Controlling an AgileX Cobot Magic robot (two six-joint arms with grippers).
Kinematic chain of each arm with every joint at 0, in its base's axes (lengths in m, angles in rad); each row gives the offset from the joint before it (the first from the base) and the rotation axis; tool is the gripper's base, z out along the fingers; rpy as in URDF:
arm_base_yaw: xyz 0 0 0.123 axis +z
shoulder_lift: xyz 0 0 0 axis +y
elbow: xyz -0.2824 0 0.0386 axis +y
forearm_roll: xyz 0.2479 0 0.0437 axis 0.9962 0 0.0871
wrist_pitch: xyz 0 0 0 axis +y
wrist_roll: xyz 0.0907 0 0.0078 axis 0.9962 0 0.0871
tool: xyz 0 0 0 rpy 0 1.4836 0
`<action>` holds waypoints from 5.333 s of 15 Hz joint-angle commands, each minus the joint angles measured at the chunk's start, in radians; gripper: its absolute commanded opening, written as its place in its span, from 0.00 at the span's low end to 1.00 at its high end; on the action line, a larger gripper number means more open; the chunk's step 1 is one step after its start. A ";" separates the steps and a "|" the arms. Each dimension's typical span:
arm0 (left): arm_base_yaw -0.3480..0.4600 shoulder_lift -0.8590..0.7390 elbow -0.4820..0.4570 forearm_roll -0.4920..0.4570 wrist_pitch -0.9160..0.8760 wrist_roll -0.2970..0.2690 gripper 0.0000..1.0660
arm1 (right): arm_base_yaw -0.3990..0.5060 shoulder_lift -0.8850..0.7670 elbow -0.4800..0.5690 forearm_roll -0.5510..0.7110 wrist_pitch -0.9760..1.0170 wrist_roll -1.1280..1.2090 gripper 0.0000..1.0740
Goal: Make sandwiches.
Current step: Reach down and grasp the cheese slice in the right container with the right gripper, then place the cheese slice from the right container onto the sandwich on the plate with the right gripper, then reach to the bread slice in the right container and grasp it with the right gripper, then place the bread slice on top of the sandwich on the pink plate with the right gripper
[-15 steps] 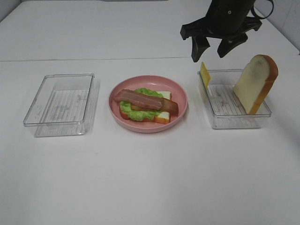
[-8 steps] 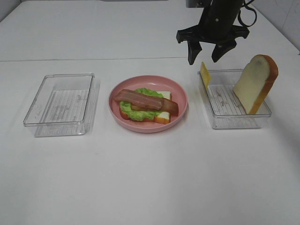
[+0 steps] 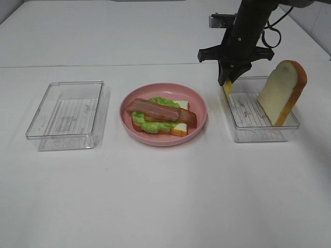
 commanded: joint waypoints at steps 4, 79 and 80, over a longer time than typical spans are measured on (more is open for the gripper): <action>0.000 -0.024 0.006 0.002 -0.010 0.000 0.71 | -0.001 -0.028 -0.003 -0.010 0.016 -0.002 0.00; 0.000 -0.024 0.006 0.002 -0.010 0.000 0.71 | -0.266 -0.243 0.114 0.201 0.194 -0.133 0.00; 0.000 -0.024 0.006 0.002 -0.010 0.000 0.71 | -0.266 -0.265 0.116 0.255 0.194 -0.147 0.00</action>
